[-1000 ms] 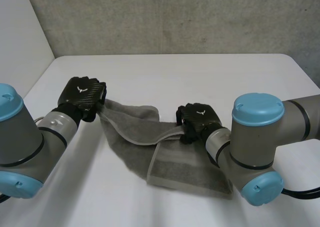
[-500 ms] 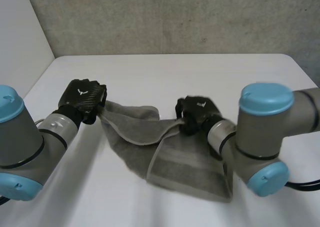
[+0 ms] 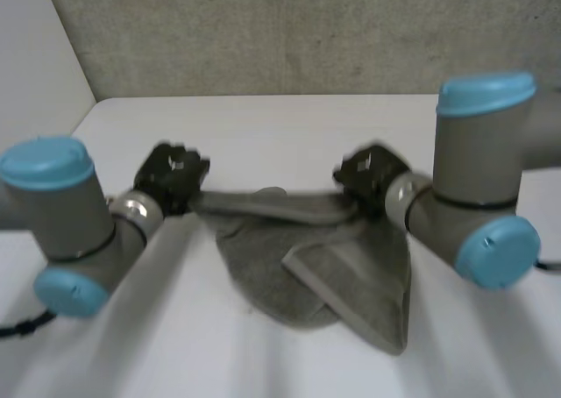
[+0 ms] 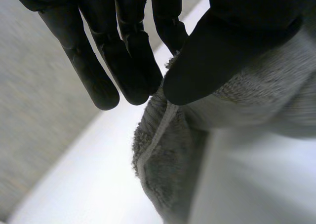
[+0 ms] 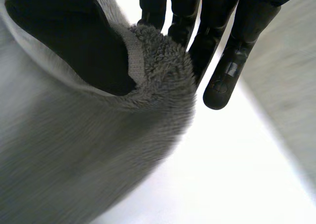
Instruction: Fold the towel.
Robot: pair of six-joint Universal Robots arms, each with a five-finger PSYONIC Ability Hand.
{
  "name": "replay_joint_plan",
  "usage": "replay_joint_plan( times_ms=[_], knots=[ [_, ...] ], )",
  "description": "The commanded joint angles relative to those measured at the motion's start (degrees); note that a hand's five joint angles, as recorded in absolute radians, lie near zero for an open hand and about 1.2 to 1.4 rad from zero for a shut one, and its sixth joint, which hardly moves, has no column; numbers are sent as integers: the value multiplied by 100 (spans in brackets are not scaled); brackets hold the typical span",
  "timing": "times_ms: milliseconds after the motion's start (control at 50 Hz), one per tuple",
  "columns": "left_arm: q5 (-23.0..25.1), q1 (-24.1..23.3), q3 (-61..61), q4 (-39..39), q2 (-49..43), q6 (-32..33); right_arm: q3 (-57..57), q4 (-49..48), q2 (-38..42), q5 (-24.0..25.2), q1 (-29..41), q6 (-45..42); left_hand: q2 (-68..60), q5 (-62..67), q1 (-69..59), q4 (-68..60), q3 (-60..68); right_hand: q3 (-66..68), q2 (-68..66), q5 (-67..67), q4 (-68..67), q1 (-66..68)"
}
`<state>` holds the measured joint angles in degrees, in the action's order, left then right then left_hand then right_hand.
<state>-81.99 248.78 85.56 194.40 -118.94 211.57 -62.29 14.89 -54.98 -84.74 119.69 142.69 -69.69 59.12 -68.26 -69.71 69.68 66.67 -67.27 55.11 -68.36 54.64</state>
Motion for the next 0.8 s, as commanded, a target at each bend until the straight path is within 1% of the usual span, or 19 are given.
replay_joint_plan(
  times_ms=[20,40,100,140,160,200,260,300,320,420,520,620,640,660,680,700,740,760,800],
  knots=[
    [-246,-84,-2406,281,-164,130,1630,-1906,-4,-288,-33,-459,-1031,1088,-1174,-1029,1032,1333,-1273,1489,-1164,2536],
    [-369,-136,-2908,500,-147,95,1841,-2399,-109,-262,-42,-652,-1031,1088,-1174,-1029,1032,1333,-1273,1489,-1164,2536],
    [-502,-163,-3300,748,-94,42,1957,-2825,-233,-235,-42,-804,-1031,1088,-1174,-1029,1032,1333,-1273,1489,-1164,2536],
    [-730,-181,-3659,1090,107,-185,1923,-3290,-513,-8,-42,-962,-1031,1088,-1174,-1029,1032,1333,-1273,1489,-1164,2536],
    [-731,-181,-3660,1091,108,-187,1922,-3291,-514,-7,-42,-962,-1031,1088,-1174,-1029,1032,1333,-1273,1489,-1164,2536],
    [-783,-163,-3512,1135,327,-510,1634,-3003,-750,518,-51,-953,-1031,1088,-1174,-1029,1032,1333,-1273,1489,-1164,2536],
    [-784,-163,-3265,1100,425,-617,1430,-2738,-848,784,-51,-953,-1031,1088,-1174,-1029,1032,1333,-1273,1489,-1164,2536],
    [-749,-128,-2391,1082,617,-661,1019,-2169,-936,1108,-173,-953,-1031,1088,-1174,-1029,1032,1333,-1273,1489,-1164,2536],
    [-748,-128,-2386,1082,618,-661,1017,-2166,-936,1109,-174,-953,-1031,1088,-1174,-1029,1032,1333,-1273,1489,-1164,2536],
    [-713,-102,-378,1161,934,-661,271,-851,-884,1635,-560,-1076,-1031,1088,-1174,-1029,1032,1333,-1273,1489,-1164,2536],
    [-634,-93,801,1231,891,-670,-282,-365,-665,1935,-762,-1514,-1031,1088,-1174,-1029,1032,1333,-1273,1489,-1164,2536],
    [-599,-93,1471,1249,611,-661,-713,-329,-199,1865,-807,-1980,-1031,1088,-1174,-1029,1032,1289,-1229,1445,-1120,2491],
    [-599,-93,1577,1249,487,-661,-775,-329,-50,1848,-789,-2008,-1031,1088,-1174,-1029,1032,539,-480,695,-371,1742],
    [-599,-93,1578,1249,486,-661,-776,-329,-48,1848,-789,-2008,-1031,1088,-1174,-1029,1032,532,-472,687,-363,1734],
    [-599,-93,1630,1241,434,-661,-802,-329,56,1813,-772,-1982,-1031,1088,-1174,-1029,1032,-468,527,-312,636,735],
    [-599,-93,1631,1240,434,-661,-802,-329,57,1812,-772,-1982,-1031,1088,-1174,-1029,1032,-478,537,-322,646,725],
    [-599,-102,1675,1240,442,-670,-855,-347,101,1655,-745,-1711,-1031,1088,-1174,-1029,1032,-2805,2865,-2649,2974,-1603],
    [-599,-102,1675,1240,442,-670,-855,-347,101,1654,-745,-1709,-1031,1088,-1174,-1029,1032,-2816,2875,-2660,2984,-1613],
    [-599,-93,1675,1240,547,-679,-916,-399,49,1514,-737,-958,-1031,1088,-1174,-1029,1032,-3487,3546,-3331,3655,-2284]
  ],
)
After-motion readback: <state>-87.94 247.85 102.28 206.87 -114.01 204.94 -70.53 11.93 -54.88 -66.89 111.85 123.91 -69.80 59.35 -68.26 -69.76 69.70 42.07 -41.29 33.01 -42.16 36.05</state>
